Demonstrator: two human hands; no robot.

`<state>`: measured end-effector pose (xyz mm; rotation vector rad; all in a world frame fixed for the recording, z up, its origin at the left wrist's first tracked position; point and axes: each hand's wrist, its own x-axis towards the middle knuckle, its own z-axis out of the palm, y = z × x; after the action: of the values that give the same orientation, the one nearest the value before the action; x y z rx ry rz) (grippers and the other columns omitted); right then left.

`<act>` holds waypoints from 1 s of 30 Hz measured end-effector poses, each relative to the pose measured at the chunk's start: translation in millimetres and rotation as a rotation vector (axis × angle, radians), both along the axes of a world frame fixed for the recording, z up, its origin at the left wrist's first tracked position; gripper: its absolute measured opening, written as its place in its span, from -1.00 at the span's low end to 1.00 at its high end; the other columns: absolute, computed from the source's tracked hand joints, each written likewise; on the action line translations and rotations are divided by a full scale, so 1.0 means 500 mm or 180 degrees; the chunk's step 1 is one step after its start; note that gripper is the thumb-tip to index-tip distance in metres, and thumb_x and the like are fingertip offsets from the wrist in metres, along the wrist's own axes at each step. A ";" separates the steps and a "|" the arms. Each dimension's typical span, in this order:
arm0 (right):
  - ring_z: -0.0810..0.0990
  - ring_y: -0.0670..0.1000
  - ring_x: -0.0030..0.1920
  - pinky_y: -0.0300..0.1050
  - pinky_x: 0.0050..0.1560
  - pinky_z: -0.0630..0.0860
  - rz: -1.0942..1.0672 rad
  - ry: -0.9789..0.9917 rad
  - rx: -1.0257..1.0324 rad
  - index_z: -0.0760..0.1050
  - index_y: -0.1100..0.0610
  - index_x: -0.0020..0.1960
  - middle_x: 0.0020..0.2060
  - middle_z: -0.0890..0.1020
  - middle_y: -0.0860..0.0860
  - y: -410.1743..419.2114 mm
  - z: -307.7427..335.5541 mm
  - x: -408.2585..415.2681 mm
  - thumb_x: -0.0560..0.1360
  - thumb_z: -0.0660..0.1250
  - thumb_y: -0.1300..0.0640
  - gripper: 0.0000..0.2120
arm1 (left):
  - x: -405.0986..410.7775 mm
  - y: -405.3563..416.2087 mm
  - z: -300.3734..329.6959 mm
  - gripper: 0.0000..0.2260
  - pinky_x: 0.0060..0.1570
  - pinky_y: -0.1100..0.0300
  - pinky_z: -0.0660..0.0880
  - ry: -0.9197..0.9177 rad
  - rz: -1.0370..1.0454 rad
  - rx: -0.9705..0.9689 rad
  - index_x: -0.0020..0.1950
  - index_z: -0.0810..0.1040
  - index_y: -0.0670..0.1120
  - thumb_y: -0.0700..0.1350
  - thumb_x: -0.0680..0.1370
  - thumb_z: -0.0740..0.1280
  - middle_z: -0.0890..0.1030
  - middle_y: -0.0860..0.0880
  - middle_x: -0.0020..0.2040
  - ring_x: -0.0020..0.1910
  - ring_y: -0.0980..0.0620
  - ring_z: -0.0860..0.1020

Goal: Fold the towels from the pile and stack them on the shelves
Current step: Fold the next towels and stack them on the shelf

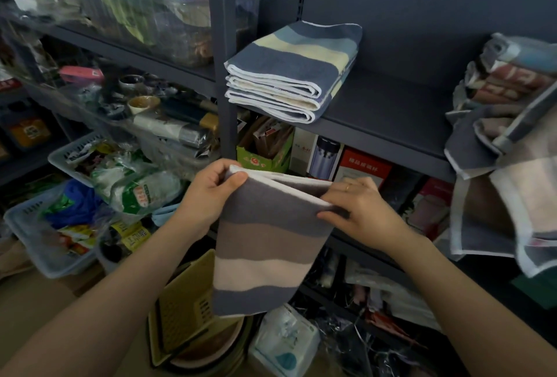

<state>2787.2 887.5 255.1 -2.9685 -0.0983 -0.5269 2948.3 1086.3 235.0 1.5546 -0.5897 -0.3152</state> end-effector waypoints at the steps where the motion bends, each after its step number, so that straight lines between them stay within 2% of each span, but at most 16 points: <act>1: 0.55 0.05 -0.17 -0.13 -0.12 0.20 0.0051 -0.0055 -0.0145 0.54 0.05 -0.18 -0.23 0.59 -0.06 -0.003 0.007 0.002 0.44 0.19 -0.10 -0.74 | 0.004 0.003 -0.006 -0.75 -0.21 0.20 0.39 0.0022 -0.0064 0.0001 -0.22 0.54 0.11 -0.22 0.55 0.26 0.53 0.05 -0.24 -0.23 0.18 0.49; 3: 0.55 0.08 -0.17 -0.13 -0.14 0.20 0.0041 -0.0252 -0.0481 0.57 0.07 -0.19 -0.20 0.58 -0.02 -0.005 0.025 0.005 0.43 0.22 -0.07 -0.75 | 0.010 0.007 -0.009 -0.79 -0.23 0.27 0.39 -0.0044 -0.0156 -0.0045 -0.18 0.52 0.06 -0.24 0.55 0.26 0.53 0.07 -0.24 -0.25 0.24 0.48; 5: 0.48 0.13 -0.07 -0.11 -0.15 0.15 -0.0168 -0.0543 -0.0708 0.58 0.07 -0.24 -0.09 0.55 0.03 -0.012 0.042 0.005 0.41 0.25 -0.11 -0.73 | 0.018 0.010 -0.005 -0.81 -0.24 0.35 0.40 -0.0111 -0.0129 -0.0210 -0.16 0.51 0.02 -0.26 0.54 0.26 0.52 0.07 -0.23 -0.26 0.27 0.48; 6: 0.42 0.14 0.02 -0.10 -0.10 0.16 -0.0320 -0.0654 -0.0725 0.58 0.06 -0.26 0.00 0.52 0.05 -0.015 0.049 0.006 0.40 0.26 -0.14 -0.71 | 0.021 0.011 0.000 -0.81 -0.25 0.39 0.40 -0.0109 -0.0093 -0.0298 -0.16 0.51 0.01 -0.26 0.54 0.26 0.52 0.06 -0.22 -0.27 0.29 0.48; 8: 0.32 0.14 0.17 0.01 0.03 0.30 -0.0505 -0.0702 -0.0532 0.57 0.07 -0.27 0.18 0.46 0.07 -0.020 0.059 0.008 0.39 0.27 -0.16 -0.69 | 0.027 0.012 0.010 -0.81 -0.26 0.44 0.40 -0.0146 -0.0069 -0.0411 -0.15 0.51 0.00 -0.27 0.55 0.25 0.51 0.05 -0.21 -0.28 0.32 0.48; 9: 0.30 0.14 0.22 0.04 0.09 0.35 -0.0531 -0.0665 -0.0301 0.56 0.09 -0.27 0.23 0.43 0.10 -0.022 0.059 0.010 0.40 0.28 -0.15 -0.68 | 0.030 0.011 0.015 -0.81 -0.26 0.44 0.40 -0.0189 -0.0092 -0.0445 -0.15 0.51 0.01 -0.27 0.55 0.25 0.51 0.06 -0.20 -0.27 0.33 0.48; 12: 0.40 0.03 0.22 -0.14 0.17 0.36 -0.0645 -0.0662 0.0752 0.45 0.06 -0.26 0.22 0.45 0.07 -0.010 0.066 0.022 0.40 0.41 0.00 -0.80 | 0.039 -0.002 0.036 -0.80 -0.28 0.38 0.40 -0.0252 -0.0199 -0.0551 -0.15 0.50 0.03 -0.26 0.55 0.24 0.51 0.11 -0.22 -0.27 0.31 0.46; 14: 0.50 -0.09 0.06 -0.25 0.05 0.42 -0.0657 -0.0727 0.1799 0.39 0.04 -0.26 0.02 0.54 -0.07 0.002 0.077 0.033 0.40 0.45 0.18 -0.78 | 0.053 -0.015 0.053 -0.76 -0.29 0.34 0.37 -0.0221 -0.0243 -0.0580 -0.18 0.51 0.09 -0.23 0.56 0.24 0.51 0.17 -0.25 -0.28 0.30 0.45; 16: 0.49 -0.19 -0.15 -0.32 -0.15 0.41 -0.0532 -0.0783 0.2804 0.38 0.03 -0.24 -0.19 0.51 -0.12 0.016 0.095 0.043 0.42 0.39 0.34 -0.73 | 0.068 -0.028 0.071 -0.71 -0.20 0.27 0.38 -0.0195 -0.0280 -0.0611 -0.22 0.54 0.15 -0.21 0.57 0.23 0.55 0.21 -0.25 -0.24 0.27 0.47; 18: 0.54 -0.19 -0.12 -0.29 -0.14 0.46 -0.0297 -0.0868 0.3625 0.48 -0.01 -0.09 -0.10 0.57 -0.07 0.029 0.126 0.058 0.42 0.33 0.43 -0.67 | 0.082 -0.040 0.094 -0.72 -0.19 0.26 0.38 -0.0172 -0.0283 -0.0689 -0.21 0.53 0.14 -0.20 0.58 0.21 0.54 0.17 -0.26 -0.26 0.26 0.47; 20: 0.62 -0.08 -0.05 -0.20 -0.13 0.56 -0.0205 -0.0872 0.4364 0.51 -0.07 0.09 0.02 0.63 0.01 0.035 0.161 0.072 0.42 0.32 0.42 -0.57 | 0.093 -0.049 0.128 -0.78 -0.23 0.26 0.39 -0.0085 -0.0190 -0.0836 -0.16 0.51 0.09 -0.18 0.59 0.20 0.50 0.09 -0.24 -0.30 0.24 0.47; 23: 0.66 0.02 -0.10 -0.13 -0.10 0.62 -0.0469 -0.0708 0.4479 0.58 0.15 0.00 -0.11 0.69 0.07 0.028 0.213 0.094 0.44 0.36 0.26 -0.85 | 0.104 -0.062 0.187 -0.83 -0.23 0.22 0.45 0.0268 -0.0107 -0.1067 -0.12 0.51 0.05 -0.15 0.60 0.19 0.53 0.05 -0.19 -0.25 0.17 0.52; 26: 0.66 0.00 -0.08 -0.16 -0.10 0.61 -0.0174 -0.0624 0.4663 0.57 0.19 0.03 -0.12 0.70 0.05 0.013 0.243 0.118 0.42 0.33 0.17 -0.79 | 0.116 -0.077 0.243 -0.84 -0.26 0.20 0.47 0.0322 -0.0111 -0.1124 -0.14 0.56 0.04 -0.08 0.59 0.22 0.58 0.03 -0.20 -0.23 0.10 0.54; 30: 0.66 -0.06 -0.17 -0.18 -0.12 0.61 0.0475 -0.0882 0.5047 0.54 0.10 0.00 -0.20 0.69 -0.02 -0.001 0.292 0.168 0.41 0.26 0.13 -0.80 | 0.139 -0.094 0.294 -0.81 -0.34 0.27 0.55 0.0504 -0.0430 -0.1315 -0.05 0.57 0.00 0.05 0.54 0.21 0.68 0.07 -0.23 -0.23 0.12 0.63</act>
<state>2871.3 887.1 401.0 -1.3352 0.0609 -0.5711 3018.0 1039.3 381.8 1.0851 -0.5940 -0.3878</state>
